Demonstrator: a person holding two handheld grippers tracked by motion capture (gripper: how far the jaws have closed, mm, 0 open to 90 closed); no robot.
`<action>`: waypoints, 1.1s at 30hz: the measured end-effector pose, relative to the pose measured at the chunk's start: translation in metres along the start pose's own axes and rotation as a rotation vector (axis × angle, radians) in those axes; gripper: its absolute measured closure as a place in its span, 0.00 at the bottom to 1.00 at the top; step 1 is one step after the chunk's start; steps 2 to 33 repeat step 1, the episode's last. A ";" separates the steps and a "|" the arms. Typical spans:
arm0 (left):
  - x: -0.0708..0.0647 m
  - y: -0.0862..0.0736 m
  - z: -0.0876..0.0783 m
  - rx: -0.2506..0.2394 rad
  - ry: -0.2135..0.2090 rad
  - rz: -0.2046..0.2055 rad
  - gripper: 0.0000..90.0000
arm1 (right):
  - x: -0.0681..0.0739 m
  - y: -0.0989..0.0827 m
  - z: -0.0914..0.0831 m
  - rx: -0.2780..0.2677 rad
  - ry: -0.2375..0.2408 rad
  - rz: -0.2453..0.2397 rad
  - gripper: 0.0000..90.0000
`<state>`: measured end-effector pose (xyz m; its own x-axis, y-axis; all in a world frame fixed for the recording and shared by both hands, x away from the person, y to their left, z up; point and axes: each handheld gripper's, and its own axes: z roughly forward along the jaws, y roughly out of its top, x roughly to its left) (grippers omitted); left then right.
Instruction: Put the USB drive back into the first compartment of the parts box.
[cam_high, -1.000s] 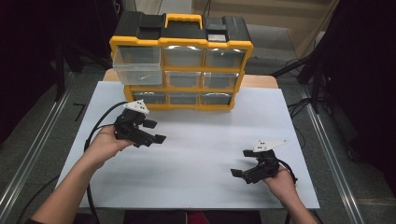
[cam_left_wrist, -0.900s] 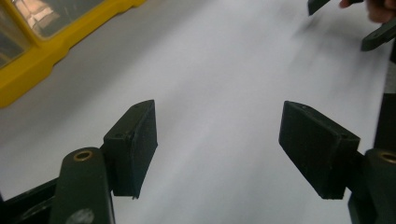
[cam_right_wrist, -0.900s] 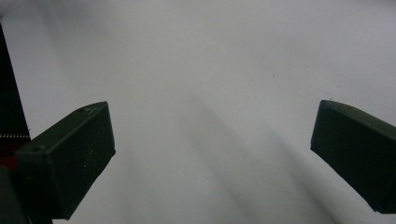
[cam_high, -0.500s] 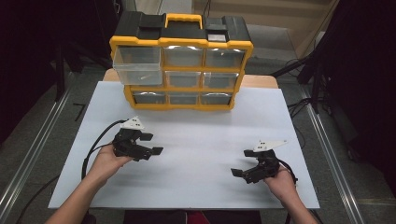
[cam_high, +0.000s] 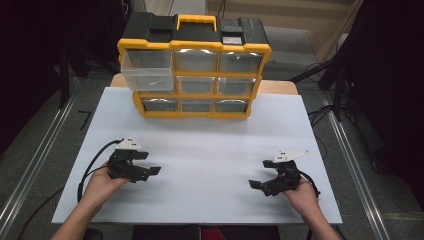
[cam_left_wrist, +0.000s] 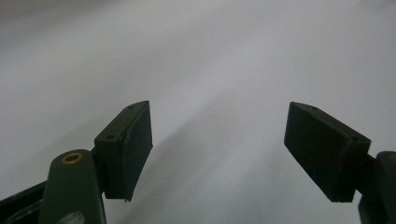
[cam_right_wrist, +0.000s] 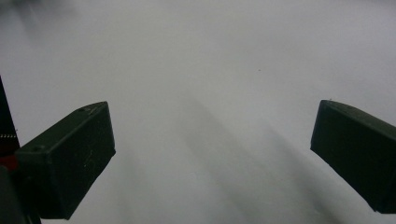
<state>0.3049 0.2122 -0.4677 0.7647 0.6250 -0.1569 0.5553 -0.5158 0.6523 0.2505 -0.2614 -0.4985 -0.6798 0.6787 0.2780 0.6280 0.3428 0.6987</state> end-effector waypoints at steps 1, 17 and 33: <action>0.001 -0.001 0.000 0.002 0.003 -0.001 0.27 | 0.000 0.000 0.000 0.002 0.000 0.002 0.00; 0.001 -0.001 0.000 0.002 0.003 -0.001 0.27 | 0.000 0.000 0.000 0.002 0.000 0.002 0.00; 0.001 -0.001 0.000 0.002 0.003 -0.001 0.27 | 0.000 0.000 0.000 0.002 0.000 0.002 0.00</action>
